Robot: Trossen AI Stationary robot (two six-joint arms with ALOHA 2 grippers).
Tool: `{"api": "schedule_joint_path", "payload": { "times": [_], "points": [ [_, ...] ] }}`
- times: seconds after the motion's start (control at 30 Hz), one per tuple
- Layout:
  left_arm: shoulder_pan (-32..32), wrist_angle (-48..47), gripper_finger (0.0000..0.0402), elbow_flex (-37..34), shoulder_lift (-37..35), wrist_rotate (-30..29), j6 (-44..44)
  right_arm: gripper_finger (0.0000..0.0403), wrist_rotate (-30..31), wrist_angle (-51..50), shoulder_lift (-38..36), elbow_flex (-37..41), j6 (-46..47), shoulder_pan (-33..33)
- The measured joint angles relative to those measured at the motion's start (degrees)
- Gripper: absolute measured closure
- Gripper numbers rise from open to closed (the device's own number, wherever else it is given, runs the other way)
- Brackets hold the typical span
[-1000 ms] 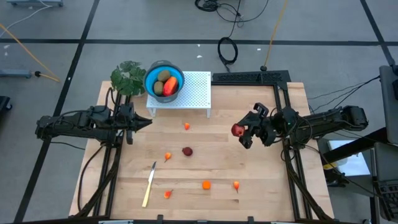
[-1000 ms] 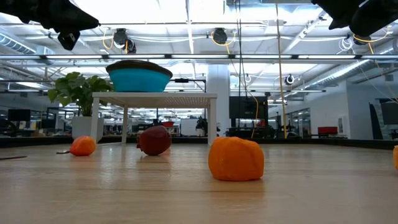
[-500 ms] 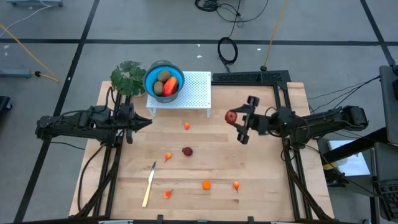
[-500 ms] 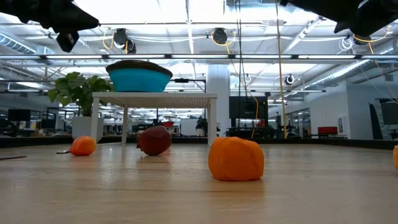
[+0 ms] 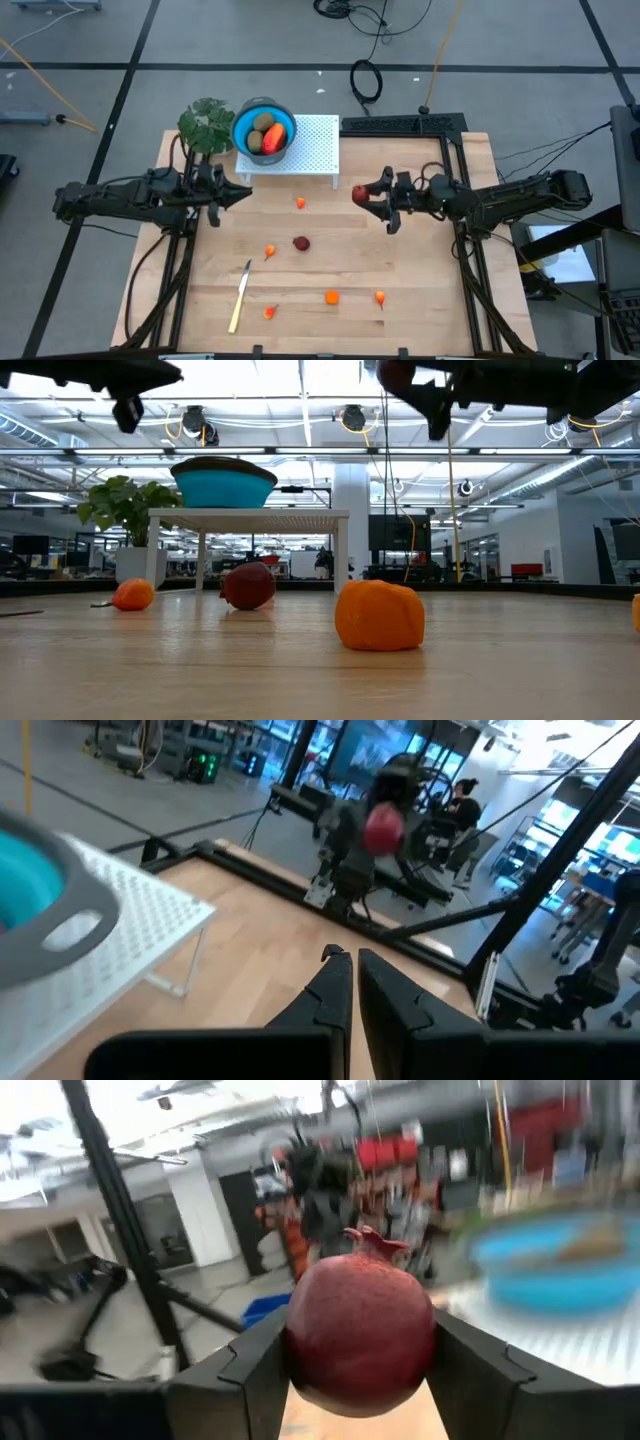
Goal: Pick & Place Fruit
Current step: Put the right pomegranate into the blue strainer bowl on the shelf
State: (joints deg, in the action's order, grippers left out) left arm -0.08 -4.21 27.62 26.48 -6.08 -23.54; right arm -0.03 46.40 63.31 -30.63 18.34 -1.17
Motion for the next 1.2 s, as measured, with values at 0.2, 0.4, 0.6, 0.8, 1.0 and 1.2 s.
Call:
{"api": "schedule_joint_path", "payload": {
  "times": [0.2,0.4,0.6,0.8,1.0,1.2],
  "points": [
    [0.0,11.8,0.0382,0.0,9.6,0.1,5.0,0.0211,-3.4,-7.1,0.0,0.0,21.3,0.0],
    [0.0,24.6,0.0382,0.0,19.6,2.1,7.1,0.0212,-8.7,-8.3,0.0,0.0,33.6,0.0],
    [-0.1,37.7,0.0383,0.0,28.9,5.4,7.4,0.0210,-10.8,-7.9,0.3,0.0,40.2,0.0],
    [-0.9,44.5,0.0383,0.7,35.6,6.1,7.8,0.0212,-10.8,-6.1,2.6,0.0,45.1,0.1],
    [-2.5,37.9,0.0383,8.1,40.3,7.5,12.7,0.0210,-10.9,2.3,7.8,0.0,50.0,0.1],
    [-2.7,24.2,0.0383,18.3,44.4,7.6,19.2,0.0212,-12.3,11.2,13.4,-0.5,53.4,0.3]
  ]
}}
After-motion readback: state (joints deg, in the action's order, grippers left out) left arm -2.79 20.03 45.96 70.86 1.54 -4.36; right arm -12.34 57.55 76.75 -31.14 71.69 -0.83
